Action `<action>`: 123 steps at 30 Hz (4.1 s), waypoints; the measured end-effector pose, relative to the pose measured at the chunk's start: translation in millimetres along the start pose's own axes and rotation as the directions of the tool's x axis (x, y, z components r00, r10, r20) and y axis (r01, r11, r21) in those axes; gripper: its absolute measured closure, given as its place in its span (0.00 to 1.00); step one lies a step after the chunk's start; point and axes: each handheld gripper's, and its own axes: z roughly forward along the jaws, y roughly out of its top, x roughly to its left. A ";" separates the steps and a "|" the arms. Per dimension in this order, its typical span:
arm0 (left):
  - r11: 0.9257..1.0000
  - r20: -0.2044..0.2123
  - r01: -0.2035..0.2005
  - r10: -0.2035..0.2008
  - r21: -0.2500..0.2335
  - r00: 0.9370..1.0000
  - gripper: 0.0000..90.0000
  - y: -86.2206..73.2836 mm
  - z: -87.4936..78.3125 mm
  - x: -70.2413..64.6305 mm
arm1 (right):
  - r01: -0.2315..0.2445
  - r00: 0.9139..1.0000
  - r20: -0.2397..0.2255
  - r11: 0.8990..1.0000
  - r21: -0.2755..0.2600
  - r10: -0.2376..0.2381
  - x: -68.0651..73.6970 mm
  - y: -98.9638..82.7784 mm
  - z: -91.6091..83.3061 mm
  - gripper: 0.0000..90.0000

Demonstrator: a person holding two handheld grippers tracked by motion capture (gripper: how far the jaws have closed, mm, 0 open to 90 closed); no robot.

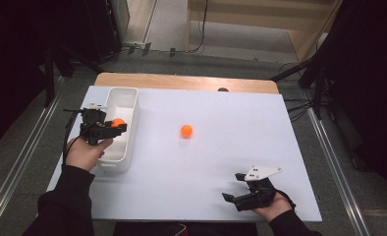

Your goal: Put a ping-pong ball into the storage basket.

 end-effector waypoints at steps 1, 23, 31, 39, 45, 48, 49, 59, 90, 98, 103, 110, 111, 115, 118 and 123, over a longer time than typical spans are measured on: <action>1.000 0.003 0.001 -0.001 0.000 1.000 0.55 0.1 -0.2 0.4 | 0.000 1.000 0.000 1.000 0.000 0.000 0.0 0.0 0.0 0.15; 0.997 0.180 -0.062 0.069 -0.046 0.981 0.29 9.1 -24.1 -11.1 | -0.006 1.000 -0.007 1.000 0.007 0.006 1.5 1.1 0.2 0.15; 0.992 0.233 -0.106 0.119 -0.065 0.965 0.29 9.8 -28.2 -25.6 | -0.004 1.000 -0.004 1.000 0.008 0.004 1.6 1.1 0.1 0.15; 0.990 0.284 -0.117 0.133 -0.072 0.949 0.29 9.9 -29.7 -34.0 | 0.001 1.000 -0.009 1.000 0.003 -0.001 1.0 1.5 0.5 0.15; 0.986 0.304 -0.143 0.161 -0.080 0.939 0.29 8.0 -27.9 -40.0 | -0.014 1.000 -0.024 1.000 -0.014 0.014 -0.2 1.9 -0.3 0.15; 0.987 0.323 -0.147 0.161 -0.066 0.933 0.29 7.5 -26.0 -43.6 | -0.014 1.000 -0.019 1.000 -0.018 0.014 -0.7 1.5 -1.4 0.15; 0.987 0.323 -0.147 0.161 -0.066 0.933 0.29 7.5 -26.0 -43.6 | -0.014 1.000 -0.019 1.000 -0.018 0.014 -0.7 1.5 -1.4 0.15; 0.981 0.326 -0.171 0.192 -0.093 0.926 0.29 3.9 -23.6 -56.1 | -0.038 0.999 -0.012 0.999 -0.019 0.038 -2.9 1.4 -2.5 0.15; 0.972 0.366 -0.198 0.232 -0.127 0.901 0.30 -6.3 -2.2 -89.7 | -0.050 0.999 -0.019 0.998 -0.025 0.049 -3.8 1.2 -1.2 0.15; 0.968 0.374 -0.216 0.248 -0.126 0.894 0.30 -13.6 9.6 -100.7 | -0.048 0.999 -0.022 0.998 -0.028 0.048 -2.8 1.6 -1.2 0.15; 0.967 0.382 -0.225 0.253 -0.117 0.889 0.29 -15.9 14.9 -104.1 | -0.047 0.999 -0.021 0.999 -0.026 0.046 -2.6 1.6 -1.5 0.15; 0.972 0.389 -0.191 0.230 -0.136 0.892 0.29 -13.7 25.5 -105.5 | -0.042 0.999 -0.026 0.999 -0.027 0.041 -2.6 1.5 -1.5 0.15; 0.973 0.389 -0.185 0.225 -0.136 0.893 0.29 -13.6 27.2 -105.5 | -0.042 0.999 -0.029 0.999 -0.031 0.041 -2.7 1.7 -1.6 0.15; 0.972 0.365 -0.203 0.232 -0.115 0.902 0.29 -13.7 32.1 -104.2 | -0.049 0.998 -0.032 0.998 -0.032 0.048 -2.5 1.7 -2.7 0.15; 0.972 0.361 -0.205 0.233 -0.113 0.903 0.29 -13.5 33.8 -103.6 | -0.045 0.999 -0.027 0.998 -0.035 0.044 -3.1 1.7 -2.3 0.15; 0.972 0.356 -0.202 0.233 -0.123 0.905 0.29 -12.0 35.6 -102.0 | -0.046 0.999 -0.023 0.999 -0.024 0.046 -2.7 1.4 -2.0 0.15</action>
